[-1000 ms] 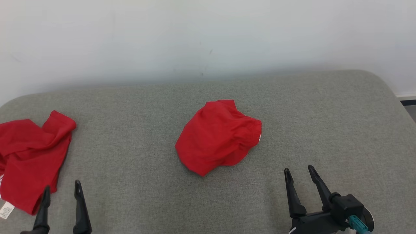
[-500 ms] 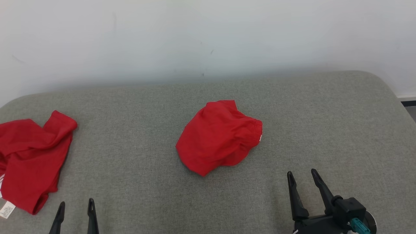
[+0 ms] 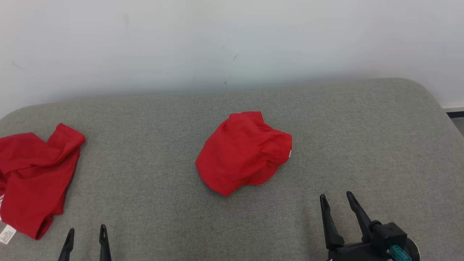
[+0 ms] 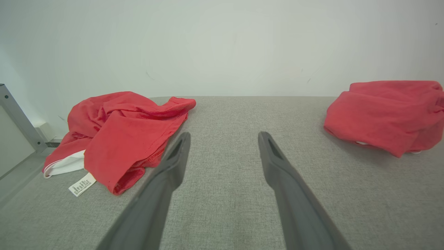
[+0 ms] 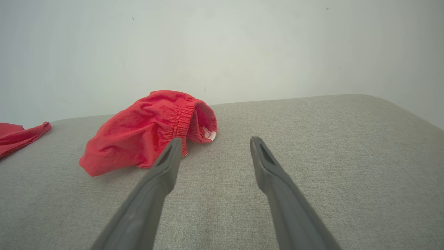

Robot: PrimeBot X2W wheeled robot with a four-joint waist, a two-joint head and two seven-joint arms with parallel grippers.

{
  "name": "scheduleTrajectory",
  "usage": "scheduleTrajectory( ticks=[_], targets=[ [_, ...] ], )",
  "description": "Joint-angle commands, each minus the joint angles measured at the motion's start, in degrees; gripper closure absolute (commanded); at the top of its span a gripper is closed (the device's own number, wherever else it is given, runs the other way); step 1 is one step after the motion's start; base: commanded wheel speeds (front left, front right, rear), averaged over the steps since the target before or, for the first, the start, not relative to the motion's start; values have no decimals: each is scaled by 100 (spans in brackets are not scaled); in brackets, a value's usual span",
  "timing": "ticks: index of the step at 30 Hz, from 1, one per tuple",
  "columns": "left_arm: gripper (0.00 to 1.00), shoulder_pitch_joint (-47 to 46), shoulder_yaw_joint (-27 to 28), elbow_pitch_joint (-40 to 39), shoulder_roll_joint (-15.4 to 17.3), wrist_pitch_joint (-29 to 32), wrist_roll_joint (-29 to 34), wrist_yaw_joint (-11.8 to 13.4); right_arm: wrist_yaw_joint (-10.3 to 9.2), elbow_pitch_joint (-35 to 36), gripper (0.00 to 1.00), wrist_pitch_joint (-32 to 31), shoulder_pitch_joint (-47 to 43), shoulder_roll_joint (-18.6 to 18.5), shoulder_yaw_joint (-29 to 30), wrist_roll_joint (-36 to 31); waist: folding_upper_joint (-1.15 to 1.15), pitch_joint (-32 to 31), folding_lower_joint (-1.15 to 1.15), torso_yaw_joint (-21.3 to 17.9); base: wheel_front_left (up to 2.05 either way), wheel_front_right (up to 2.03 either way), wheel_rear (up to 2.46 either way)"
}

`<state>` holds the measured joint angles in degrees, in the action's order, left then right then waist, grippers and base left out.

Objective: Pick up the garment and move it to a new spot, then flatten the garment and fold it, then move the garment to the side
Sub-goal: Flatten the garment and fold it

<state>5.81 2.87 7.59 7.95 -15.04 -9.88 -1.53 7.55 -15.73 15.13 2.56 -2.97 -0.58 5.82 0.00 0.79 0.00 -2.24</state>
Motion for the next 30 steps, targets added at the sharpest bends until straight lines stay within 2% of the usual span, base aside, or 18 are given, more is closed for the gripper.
scheduleTrajectory(
  ticks=[1,11,19,23,30],
  targets=[
    [0,-12,41,5,-29,-20,58,-25,-12,-13,0,3,-51,17,6,-50,0,-2,0,-1,0,0,0],
    [0,-53,180,32,-112,-21,203,-137,-12,-33,0,3,21,17,-36,65,0,15,0,44,0,0,0],
    [0,-139,246,68,-183,-21,258,-141,-12,-283,0,3,740,-77,-364,-5,0,80,0,164,0,0,0],
    [0,-196,233,96,-220,-21,280,-187,-12,-657,0,3,1368,-213,-505,35,0,138,0,306,0,0,0],
    [0,-317,172,142,-293,-21,344,-210,-12,-1900,0,-16,2363,-414,-574,183,0,292,0,601,0,0,0]
  ],
)
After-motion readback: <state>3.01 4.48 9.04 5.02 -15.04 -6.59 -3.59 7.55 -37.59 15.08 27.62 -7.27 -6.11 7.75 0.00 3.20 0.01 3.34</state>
